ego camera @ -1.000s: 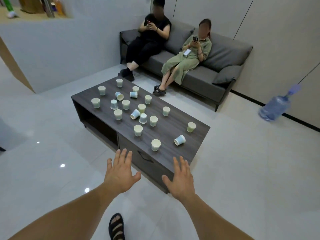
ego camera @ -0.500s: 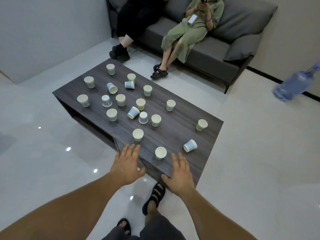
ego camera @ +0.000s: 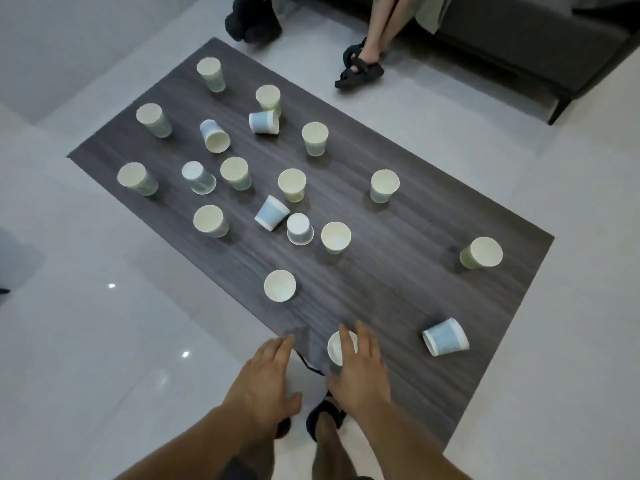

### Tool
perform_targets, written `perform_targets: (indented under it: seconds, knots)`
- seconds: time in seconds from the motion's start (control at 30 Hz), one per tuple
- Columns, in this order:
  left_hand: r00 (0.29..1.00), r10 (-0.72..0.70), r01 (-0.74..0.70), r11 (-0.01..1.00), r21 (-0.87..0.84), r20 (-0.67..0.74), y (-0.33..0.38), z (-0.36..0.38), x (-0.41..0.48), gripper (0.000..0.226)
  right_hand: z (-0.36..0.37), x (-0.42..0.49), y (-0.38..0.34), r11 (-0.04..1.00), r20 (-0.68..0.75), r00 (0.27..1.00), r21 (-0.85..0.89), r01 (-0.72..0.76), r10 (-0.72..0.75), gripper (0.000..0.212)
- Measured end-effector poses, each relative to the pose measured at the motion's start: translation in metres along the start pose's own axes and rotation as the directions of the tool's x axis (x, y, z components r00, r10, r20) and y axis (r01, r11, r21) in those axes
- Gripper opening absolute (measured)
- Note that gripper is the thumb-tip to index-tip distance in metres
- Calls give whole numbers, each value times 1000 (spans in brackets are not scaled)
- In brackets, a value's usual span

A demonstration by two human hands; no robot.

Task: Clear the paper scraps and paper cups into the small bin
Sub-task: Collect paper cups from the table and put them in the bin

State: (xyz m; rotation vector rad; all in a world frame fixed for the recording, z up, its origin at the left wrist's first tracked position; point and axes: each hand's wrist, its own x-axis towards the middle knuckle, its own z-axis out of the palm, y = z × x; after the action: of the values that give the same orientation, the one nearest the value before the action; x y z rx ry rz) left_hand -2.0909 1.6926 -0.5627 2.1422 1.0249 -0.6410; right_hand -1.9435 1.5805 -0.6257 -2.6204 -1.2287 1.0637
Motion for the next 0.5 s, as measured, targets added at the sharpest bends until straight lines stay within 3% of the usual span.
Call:
perform_targets:
  seconds: [0.17, 0.33, 0.5]
  knots:
    - [1000, 28, -27, 996, -89, 15, -8, 33, 53, 100, 30, 32, 11, 996, -15, 1000, 90, 7, -5, 78]
    - [987, 156, -150, 973, -176, 23, 11, 35, 84, 102, 8, 30, 15, 881, -72, 995, 473, -30, 73, 75]
    - [960, 279, -264, 931, -254, 25, 44, 23, 93, 77, -27, 13, 31, 776, 23, 1000, 631, -13, -2, 78]
